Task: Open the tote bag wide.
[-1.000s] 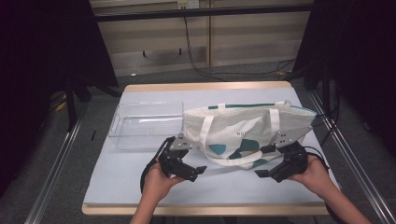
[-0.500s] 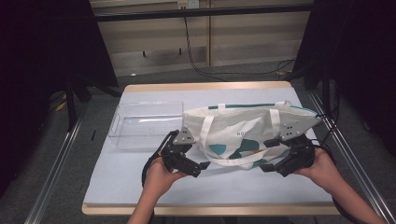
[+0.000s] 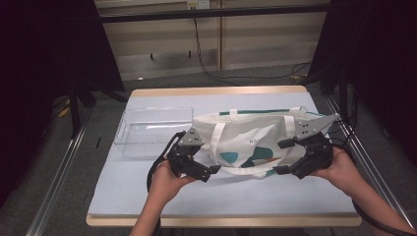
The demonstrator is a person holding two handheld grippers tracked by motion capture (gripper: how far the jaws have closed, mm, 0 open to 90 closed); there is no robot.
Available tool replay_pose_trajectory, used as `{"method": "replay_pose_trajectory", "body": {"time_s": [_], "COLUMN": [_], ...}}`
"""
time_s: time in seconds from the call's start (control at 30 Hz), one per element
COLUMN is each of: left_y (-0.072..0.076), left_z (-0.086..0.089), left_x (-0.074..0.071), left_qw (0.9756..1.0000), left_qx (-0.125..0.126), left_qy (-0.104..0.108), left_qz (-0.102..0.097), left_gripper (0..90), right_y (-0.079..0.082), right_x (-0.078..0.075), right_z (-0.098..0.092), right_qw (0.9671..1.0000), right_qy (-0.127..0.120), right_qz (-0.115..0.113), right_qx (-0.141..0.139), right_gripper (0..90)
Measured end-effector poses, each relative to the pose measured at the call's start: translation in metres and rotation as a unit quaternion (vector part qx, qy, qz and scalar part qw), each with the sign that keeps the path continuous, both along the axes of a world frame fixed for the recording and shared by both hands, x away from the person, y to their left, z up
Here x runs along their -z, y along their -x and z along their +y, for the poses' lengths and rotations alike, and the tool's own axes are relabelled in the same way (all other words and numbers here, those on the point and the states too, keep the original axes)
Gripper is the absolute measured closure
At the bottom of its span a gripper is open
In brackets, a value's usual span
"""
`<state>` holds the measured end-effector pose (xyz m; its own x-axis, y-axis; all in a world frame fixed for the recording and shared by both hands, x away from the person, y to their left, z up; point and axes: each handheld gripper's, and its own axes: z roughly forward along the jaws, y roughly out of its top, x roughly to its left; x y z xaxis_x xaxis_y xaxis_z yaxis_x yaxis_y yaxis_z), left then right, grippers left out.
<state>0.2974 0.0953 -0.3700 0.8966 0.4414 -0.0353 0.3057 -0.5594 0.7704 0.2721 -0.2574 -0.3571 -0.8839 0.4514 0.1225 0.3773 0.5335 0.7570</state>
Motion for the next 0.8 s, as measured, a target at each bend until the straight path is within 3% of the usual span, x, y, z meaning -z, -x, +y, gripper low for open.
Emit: {"method": "replay_pose_trajectory", "body": {"time_s": [0.3, 0.37, 0.43, 0.47, 0.8], "left_y": [-0.004, -0.005, -0.005, -0.005, -0.008], "left_z": [-0.004, -0.004, -0.003, -0.004, -0.005], "left_x": [-0.009, -0.01, -0.013, -0.012, -0.021], "left_qw": [1.0, 1.0, 0.9999, 1.0, 1.0], "left_qx": [0.005, 0.003, 0.006, 0.004, 0.005], "left_qy": [-0.006, 0.002, -0.011, -0.001, 0.002], "left_qz": [-0.004, -0.002, -0.004, -0.004, -0.005], "left_gripper": [5.1, 5.1, 5.2, 5.4, 5.6], "right_y": [-0.008, -0.01, -0.012, -0.012, -0.023], "right_x": [-0.01, -0.012, -0.014, -0.016, -0.03], "right_z": [-0.001, 0.0, 0.001, 0.002, 0.001], "right_qw": [0.9999, 1.0, 1.0, 1.0, 0.9999], "right_qy": [-0.007, -0.004, -0.001, 0.0, -0.005], "right_qz": [0.002, 0.002, 0.001, -0.001, -0.004], "right_qx": [0.008, 0.008, 0.006, 0.006, 0.008], "right_gripper": [11.7, 11.7, 11.7, 11.7, 11.7]}}
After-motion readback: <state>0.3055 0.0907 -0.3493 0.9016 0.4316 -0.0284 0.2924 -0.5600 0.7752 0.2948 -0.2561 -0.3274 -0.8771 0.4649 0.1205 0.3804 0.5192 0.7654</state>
